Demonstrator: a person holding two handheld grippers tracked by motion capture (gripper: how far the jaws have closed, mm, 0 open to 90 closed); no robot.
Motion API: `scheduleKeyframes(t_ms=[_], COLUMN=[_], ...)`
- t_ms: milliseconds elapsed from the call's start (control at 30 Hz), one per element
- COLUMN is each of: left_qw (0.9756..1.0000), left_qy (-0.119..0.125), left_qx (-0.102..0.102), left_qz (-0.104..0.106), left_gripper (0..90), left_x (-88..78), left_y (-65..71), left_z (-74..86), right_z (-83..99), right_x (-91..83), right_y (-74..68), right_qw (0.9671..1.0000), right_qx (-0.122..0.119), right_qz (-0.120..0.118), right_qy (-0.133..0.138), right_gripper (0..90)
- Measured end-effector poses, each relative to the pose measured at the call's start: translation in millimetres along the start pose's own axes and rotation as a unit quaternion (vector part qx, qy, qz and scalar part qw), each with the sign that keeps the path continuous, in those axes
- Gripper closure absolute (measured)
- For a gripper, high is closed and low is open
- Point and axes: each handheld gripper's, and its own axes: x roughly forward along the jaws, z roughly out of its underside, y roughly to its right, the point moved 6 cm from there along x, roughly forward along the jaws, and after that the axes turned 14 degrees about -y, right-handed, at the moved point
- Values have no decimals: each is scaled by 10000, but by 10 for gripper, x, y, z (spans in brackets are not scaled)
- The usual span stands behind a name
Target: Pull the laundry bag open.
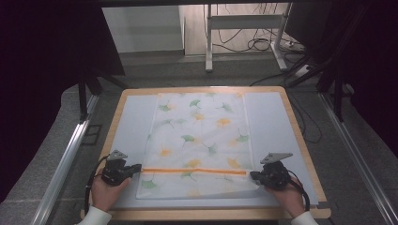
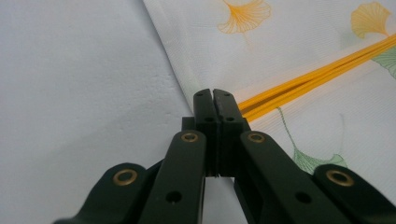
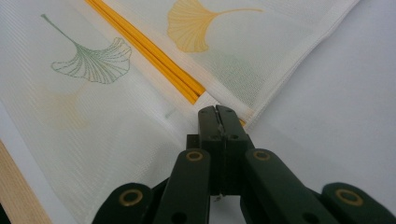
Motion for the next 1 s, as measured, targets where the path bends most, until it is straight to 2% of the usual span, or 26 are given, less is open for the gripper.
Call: scheduleKeyframes(t_ms=[200,300,400,533,667,833,900,1000], left_qw=[9997,9987,9982,9974,9967,9967,9962,9963], left_qy=[211,412,428,612,783,783,783,761], left_qx=[120,162,236,241,203,175,191,114], left_qz=[72,239,346,290,55,-155,-318,-385], left_gripper=[900,890,825,676,588,544,540,522], left_x=[-56,-122,-133,-173,-222,-184,-150,-69], left_y=[35,59,79,93,65,-25,-83,-182], left_z=[-14,-32,-25,-27,-77,-192,-260,-377], right_z=[-4,-2,-9,-67,-133,-216,-275,-324], right_x=[1,-3,-28,-112,-142,-164,-156,-146], right_y=[-2,5,-3,-49,-54,53,155,291], right_qw=[10000,9999,9997,9991,9980,9965,9956,9947], right_qx=[-26,-12,25,-102,-167,23,167,327], right_qz=[-22,-95,-219,-189,-170,-99,-75,-29], right_qy=[13,46,128,358,578,826,917,970], right_gripper=[895,893,782,694,614,536,489,464])
